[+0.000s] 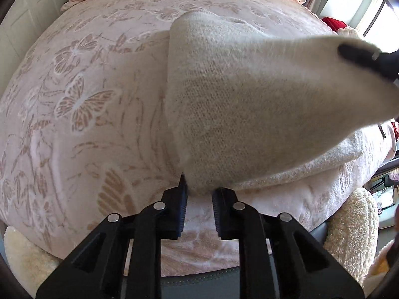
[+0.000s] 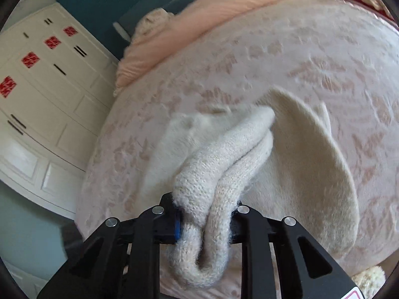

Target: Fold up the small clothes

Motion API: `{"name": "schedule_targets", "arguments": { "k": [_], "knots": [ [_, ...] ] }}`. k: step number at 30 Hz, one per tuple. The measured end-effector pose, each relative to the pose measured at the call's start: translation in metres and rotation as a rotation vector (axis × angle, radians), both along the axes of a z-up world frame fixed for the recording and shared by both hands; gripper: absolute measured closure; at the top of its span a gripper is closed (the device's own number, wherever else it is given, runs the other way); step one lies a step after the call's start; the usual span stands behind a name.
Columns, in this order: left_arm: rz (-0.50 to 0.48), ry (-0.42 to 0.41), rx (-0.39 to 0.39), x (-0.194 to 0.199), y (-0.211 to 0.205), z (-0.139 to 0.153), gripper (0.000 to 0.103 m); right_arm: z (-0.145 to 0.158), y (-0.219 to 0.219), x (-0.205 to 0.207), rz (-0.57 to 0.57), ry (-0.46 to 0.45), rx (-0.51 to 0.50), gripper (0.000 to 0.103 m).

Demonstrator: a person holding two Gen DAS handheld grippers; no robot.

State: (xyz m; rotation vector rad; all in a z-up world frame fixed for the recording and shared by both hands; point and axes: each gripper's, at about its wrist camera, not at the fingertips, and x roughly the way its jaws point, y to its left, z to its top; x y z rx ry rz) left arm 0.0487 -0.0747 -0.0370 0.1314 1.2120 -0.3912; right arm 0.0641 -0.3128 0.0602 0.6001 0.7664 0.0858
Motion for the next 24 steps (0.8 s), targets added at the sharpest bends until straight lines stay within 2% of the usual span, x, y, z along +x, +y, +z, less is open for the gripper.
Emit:
{"name": "schedule_targets", "arguments": {
  "k": [2,4,6,7,8,9,10,13,14,16,17,18,19,20,21,22,24],
  "knots": [
    [-0.016,0.001,-0.008,-0.001,-0.003,0.003,0.091,0.024,-0.007,-0.009,-0.026,-0.066,-0.048,0.084],
    [-0.036,-0.013,-0.005,-0.004,-0.011,0.006,0.091,0.011,-0.026,-0.015,-0.074,-0.03,-0.076,0.084],
    [-0.051,-0.023,0.022,-0.005,-0.018,0.005,0.091,-0.042,-0.051,-0.016,-0.13,0.12,-0.124,0.084],
    [-0.056,-0.02,0.029,-0.006,-0.021,0.004,0.091,-0.08,-0.064,-0.015,-0.148,0.235,-0.113,0.083],
    [-0.058,-0.011,0.026,-0.007,-0.023,0.002,0.091,-0.111,-0.075,-0.02,-0.162,0.303,-0.06,0.083],
    [-0.061,0.002,0.021,-0.008,-0.025,0.002,0.089,-0.123,-0.082,-0.029,-0.177,0.269,0.019,0.083],
    [-0.064,0.007,0.02,-0.01,-0.025,0.003,0.089,-0.12,-0.086,-0.036,-0.185,0.227,0.064,0.083],
    [-0.076,-0.006,-0.005,-0.018,-0.021,0.013,0.088,-0.108,-0.084,-0.033,-0.166,0.221,0.095,0.075],
    [-0.076,-0.009,-0.023,-0.021,-0.019,0.018,0.083,-0.104,-0.083,-0.031,-0.158,0.222,0.101,0.071],
    [-0.057,-0.028,-0.056,-0.025,-0.01,0.028,0.066,-0.096,-0.083,-0.029,-0.157,0.203,0.146,0.067],
    [-0.041,-0.043,-0.065,-0.025,-0.005,0.033,0.058,-0.094,-0.084,-0.028,-0.165,0.19,0.181,0.055],
    [-0.032,-0.054,-0.083,-0.026,-0.002,0.039,0.055,-0.094,-0.085,-0.027,-0.176,0.184,0.211,0.044],
    [-0.024,-0.059,-0.097,-0.026,0.002,0.043,0.053,-0.096,-0.084,-0.023,-0.182,0.191,0.219,0.042],
    [-0.01,-0.063,-0.102,-0.025,0.004,0.046,0.049,-0.098,-0.082,-0.019,-0.175,0.214,0.193,0.043],
    [0.0,-0.064,-0.107,-0.024,0.006,0.049,0.049,-0.095,-0.078,-0.014,-0.162,0.225,0.148,0.065],
    [0.004,-0.061,-0.113,-0.022,0.007,0.051,0.048,-0.085,-0.076,-0.014,-0.156,0.205,0.099,0.081],
    [0.015,-0.058,-0.112,-0.02,0.006,0.054,0.048,-0.056,-0.081,-0.025,-0.166,0.076,0.088,0.081]
  ]
}}
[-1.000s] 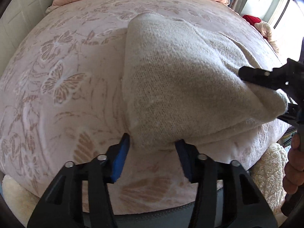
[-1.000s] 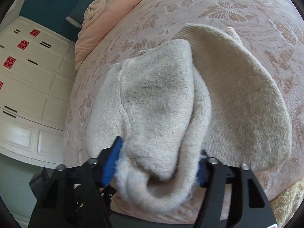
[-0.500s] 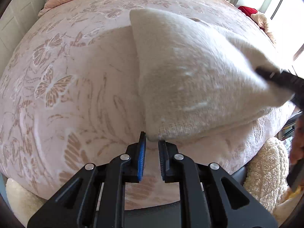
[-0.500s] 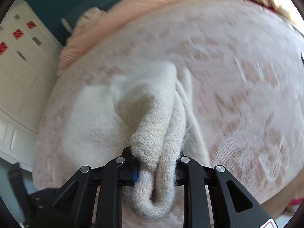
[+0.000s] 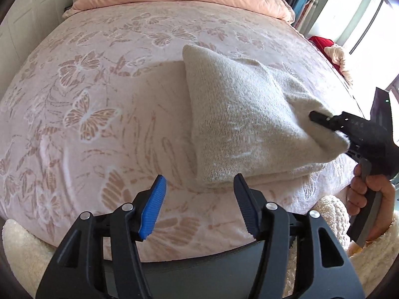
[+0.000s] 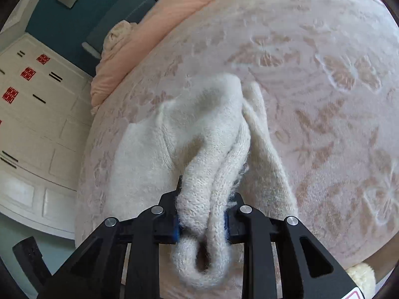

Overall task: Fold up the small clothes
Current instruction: 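Open the right tool and release the folded sweater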

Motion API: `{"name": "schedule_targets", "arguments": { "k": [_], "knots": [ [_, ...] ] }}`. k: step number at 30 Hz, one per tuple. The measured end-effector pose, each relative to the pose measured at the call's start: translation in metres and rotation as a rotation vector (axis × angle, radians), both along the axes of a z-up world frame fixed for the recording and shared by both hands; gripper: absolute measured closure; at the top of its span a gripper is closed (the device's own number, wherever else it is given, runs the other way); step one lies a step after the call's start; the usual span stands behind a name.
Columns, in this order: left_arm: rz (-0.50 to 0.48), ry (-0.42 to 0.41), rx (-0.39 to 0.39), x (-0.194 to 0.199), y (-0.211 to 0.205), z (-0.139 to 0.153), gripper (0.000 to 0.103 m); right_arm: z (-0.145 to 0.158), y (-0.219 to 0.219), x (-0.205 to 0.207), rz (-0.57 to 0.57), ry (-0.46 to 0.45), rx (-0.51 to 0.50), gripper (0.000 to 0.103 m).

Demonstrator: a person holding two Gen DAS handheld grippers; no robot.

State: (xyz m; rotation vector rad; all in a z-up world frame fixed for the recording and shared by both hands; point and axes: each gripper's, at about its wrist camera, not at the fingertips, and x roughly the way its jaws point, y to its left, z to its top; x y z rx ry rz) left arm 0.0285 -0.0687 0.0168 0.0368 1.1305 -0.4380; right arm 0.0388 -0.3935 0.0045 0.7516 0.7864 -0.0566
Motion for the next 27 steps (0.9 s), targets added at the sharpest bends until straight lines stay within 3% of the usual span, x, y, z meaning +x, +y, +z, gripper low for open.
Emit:
{"name": "schedule_targets", "arguments": {
  "k": [2,3,5,6,8,10,12,13,16,18,19,21,22,23,24,26,27],
  "knots": [
    [-0.001,-0.003,0.006,0.0,-0.001,0.003,0.047,0.015,-0.006,-0.007,-0.012,-0.042,-0.034,0.082],
    [0.001,-0.007,0.009,0.0,-0.002,0.003,0.043,0.009,-0.009,-0.006,-0.017,-0.019,-0.063,0.081],
    [0.006,0.0,0.009,-0.001,-0.004,0.001,0.042,-0.039,-0.015,0.009,0.031,0.187,-0.124,0.076],
    [0.009,0.01,0.007,0.0,-0.005,-0.002,0.042,-0.063,-0.018,0.012,0.051,0.274,-0.107,0.072],
    [0.011,0.032,0.014,0.0,-0.009,-0.005,0.042,-0.054,-0.027,-0.006,-0.016,0.193,-0.018,0.07],
    [0.006,0.02,0.015,-0.002,-0.008,-0.002,0.041,-0.018,-0.023,-0.018,-0.104,0.169,-0.145,0.067],
    [0.01,-0.004,0.03,-0.004,-0.005,0.0,0.033,0.022,-0.009,-0.023,-0.143,0.097,-0.274,0.062],
    [0.011,-0.012,0.033,-0.004,-0.004,0.0,0.033,0.038,-0.001,-0.017,-0.107,0.045,-0.285,0.064],
    [0.021,-0.002,0.039,-0.002,-0.001,-0.001,0.033,0.065,0.044,0.016,0.102,-0.024,-0.294,0.083],
    [0.037,0.005,0.028,-0.001,0.002,-0.001,0.033,0.054,0.08,0.042,0.234,-0.018,-0.29,0.087],
    [0.044,0.004,0.029,-0.001,0.003,0.0,0.033,0.036,0.095,0.055,0.29,0.034,-0.288,0.087],
    [0.049,-0.001,0.032,-0.001,0.005,0.002,0.033,-0.032,0.125,0.084,0.416,0.231,-0.288,0.087],
    [0.053,-0.001,0.037,-0.001,0.006,0.003,0.033,-0.057,0.134,0.085,0.415,0.238,-0.296,0.088],
    [0.055,0.001,0.036,0.0,0.008,0.004,0.033,-0.057,0.132,0.08,0.392,0.177,-0.281,0.091],
    [0.057,0.007,0.037,0.0,0.009,0.004,0.033,-0.047,0.128,0.077,0.373,0.182,-0.249,0.091],
    [0.053,0.009,0.026,0.001,0.013,0.006,0.031,-0.014,0.109,0.061,0.294,0.128,-0.162,0.091],
    [0.053,0.007,0.024,0.001,0.014,0.007,0.029,-0.001,0.098,0.049,0.254,0.089,-0.163,0.091]
  ]
}}
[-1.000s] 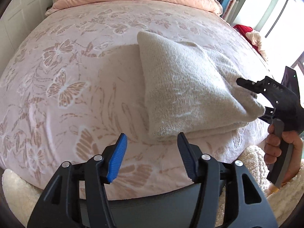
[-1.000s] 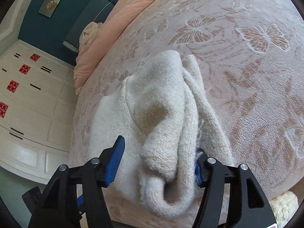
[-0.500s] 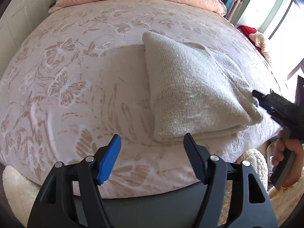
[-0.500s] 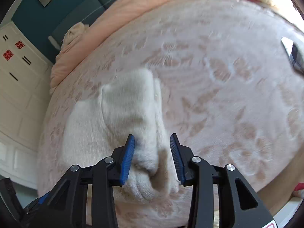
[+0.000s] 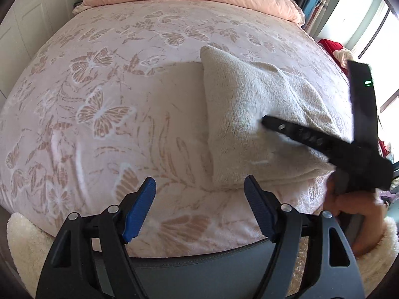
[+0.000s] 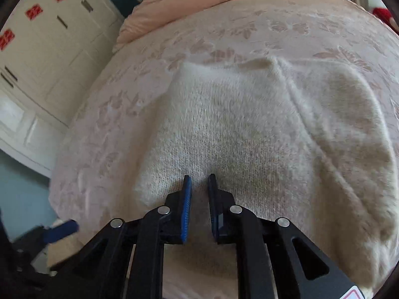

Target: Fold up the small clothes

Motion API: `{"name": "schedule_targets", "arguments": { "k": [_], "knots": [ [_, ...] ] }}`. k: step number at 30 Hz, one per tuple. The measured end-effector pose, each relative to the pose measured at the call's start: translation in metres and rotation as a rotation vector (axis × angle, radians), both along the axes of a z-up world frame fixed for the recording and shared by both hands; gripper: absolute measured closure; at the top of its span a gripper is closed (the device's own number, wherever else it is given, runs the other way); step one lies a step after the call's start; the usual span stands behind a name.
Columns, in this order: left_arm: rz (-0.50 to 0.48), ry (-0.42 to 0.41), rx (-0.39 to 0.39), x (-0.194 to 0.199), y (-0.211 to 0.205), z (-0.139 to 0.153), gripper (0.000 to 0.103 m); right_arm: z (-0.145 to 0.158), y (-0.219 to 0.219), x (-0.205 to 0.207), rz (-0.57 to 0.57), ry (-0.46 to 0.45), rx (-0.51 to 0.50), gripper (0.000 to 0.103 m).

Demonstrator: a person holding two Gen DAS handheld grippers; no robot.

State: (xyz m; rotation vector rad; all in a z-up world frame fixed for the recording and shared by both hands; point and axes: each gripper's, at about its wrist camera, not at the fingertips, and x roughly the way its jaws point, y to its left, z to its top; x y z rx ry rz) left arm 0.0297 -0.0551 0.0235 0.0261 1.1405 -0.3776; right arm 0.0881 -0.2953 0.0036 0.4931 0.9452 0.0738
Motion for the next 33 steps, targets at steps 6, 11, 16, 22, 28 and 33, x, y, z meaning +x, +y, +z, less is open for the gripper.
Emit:
{"name": "schedule_targets", "arguments": {
  "k": [6,11,16,22,28,33],
  "knots": [
    [-0.021,0.033,-0.044,0.0,-0.017,-0.01,0.028,-0.056,-0.08,-0.058,-0.19,0.133,-0.007,0.103],
    [-0.071,0.025,-0.029,-0.006,-0.047,-0.011,0.028,-0.01,-0.09,-0.089,-0.289,0.009,0.02,0.097],
    [-0.054,0.02,-0.083,0.01,-0.059,-0.011,0.017,-0.021,-0.109,-0.086,-0.366,0.067,-0.044,0.041],
    [0.084,0.178,-0.221,0.064,-0.06,-0.05,0.011,-0.068,-0.112,-0.055,-0.316,0.167,0.114,0.026],
    [0.218,0.417,-0.414,0.094,-0.053,-0.097,0.009,-0.08,-0.108,-0.046,-0.327,0.164,0.181,0.014],
    [0.154,0.407,-0.394,0.091,-0.057,-0.076,0.046,-0.055,-0.107,-0.042,-0.287,0.106,0.255,0.068]
  ]
}}
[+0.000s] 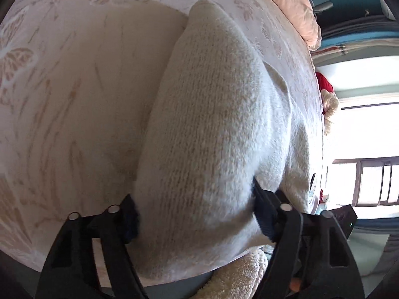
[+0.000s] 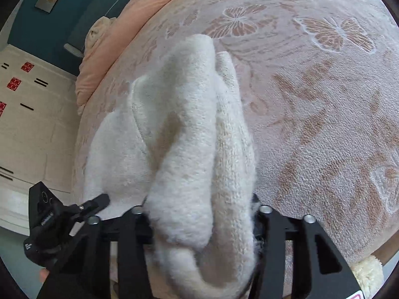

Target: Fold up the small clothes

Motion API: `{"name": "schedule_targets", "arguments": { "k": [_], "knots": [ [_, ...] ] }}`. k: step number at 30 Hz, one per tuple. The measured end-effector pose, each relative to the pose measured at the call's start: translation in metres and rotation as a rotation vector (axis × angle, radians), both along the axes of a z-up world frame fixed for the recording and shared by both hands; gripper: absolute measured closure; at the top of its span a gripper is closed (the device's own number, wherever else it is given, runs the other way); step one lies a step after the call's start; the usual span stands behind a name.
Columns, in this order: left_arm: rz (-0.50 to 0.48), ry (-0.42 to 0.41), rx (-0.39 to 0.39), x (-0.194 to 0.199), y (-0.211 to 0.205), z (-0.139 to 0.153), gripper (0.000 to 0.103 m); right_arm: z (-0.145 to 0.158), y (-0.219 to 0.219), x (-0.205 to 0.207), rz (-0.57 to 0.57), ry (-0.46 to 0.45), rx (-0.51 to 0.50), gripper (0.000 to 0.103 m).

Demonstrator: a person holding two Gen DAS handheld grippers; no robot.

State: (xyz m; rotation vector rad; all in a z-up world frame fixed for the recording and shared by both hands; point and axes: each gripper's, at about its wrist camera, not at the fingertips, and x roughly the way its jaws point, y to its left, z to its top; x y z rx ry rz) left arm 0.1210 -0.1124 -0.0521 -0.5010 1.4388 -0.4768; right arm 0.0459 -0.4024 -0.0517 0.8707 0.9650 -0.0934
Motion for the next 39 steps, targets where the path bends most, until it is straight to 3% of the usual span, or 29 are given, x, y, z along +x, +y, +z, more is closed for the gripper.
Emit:
{"name": "schedule_targets", "arguments": {
  "k": [2,4,7,9,11,14,16,18,19,21,24,29,34,39],
  "knots": [
    [-0.051,-0.04,-0.013,-0.01,0.001,0.019,0.054,0.023,0.0,-0.014,0.003,-0.06,0.007,0.071],
    [-0.082,-0.045,-0.054,-0.026,0.005,0.037,0.054,0.04,0.0,-0.035,0.007,-0.082,-0.024,0.071],
    [-0.131,-0.026,-0.07,-0.049,0.005,0.039,0.051,0.03,0.001,-0.063,0.022,-0.02,-0.049,0.071],
    [-0.151,-0.004,-0.031,-0.062,0.0,0.02,0.042,0.003,-0.002,-0.075,0.013,0.058,-0.003,0.067],
    [-0.12,0.031,0.028,-0.068,-0.001,-0.006,0.03,-0.017,-0.004,-0.084,-0.021,0.066,0.054,0.059],
    [-0.068,0.054,-0.007,-0.065,0.002,-0.019,0.02,-0.022,-0.005,-0.083,-0.053,0.055,0.068,0.05],
    [-0.084,0.048,0.005,-0.06,-0.006,-0.012,0.023,-0.018,-0.001,-0.075,-0.045,0.063,0.044,0.051],
    [-0.128,0.027,0.035,-0.056,-0.016,0.0,0.045,-0.002,0.003,-0.071,-0.033,0.035,0.008,0.066],
    [-0.144,0.011,0.035,-0.055,-0.019,0.01,0.05,0.012,0.006,-0.07,-0.028,-0.002,-0.005,0.069],
    [-0.165,-0.045,0.002,-0.054,-0.02,0.039,0.059,0.047,0.011,-0.07,-0.021,-0.085,-0.034,0.073],
    [-0.211,-0.208,-0.02,-0.055,-0.024,0.103,0.061,0.113,0.022,-0.072,-0.012,-0.209,-0.107,0.073],
    [-0.247,-0.452,-0.137,-0.061,-0.012,0.225,0.062,0.227,0.038,-0.09,-0.002,-0.442,-0.215,0.073],
    [-0.272,-0.749,-0.23,-0.091,0.031,0.343,0.063,0.332,0.071,-0.115,0.026,-0.71,-0.338,0.073],
    [-0.24,-1.043,-0.293,-0.123,0.076,0.436,0.063,0.411,0.113,-0.128,0.086,-0.956,-0.398,0.073]
  ]
}}
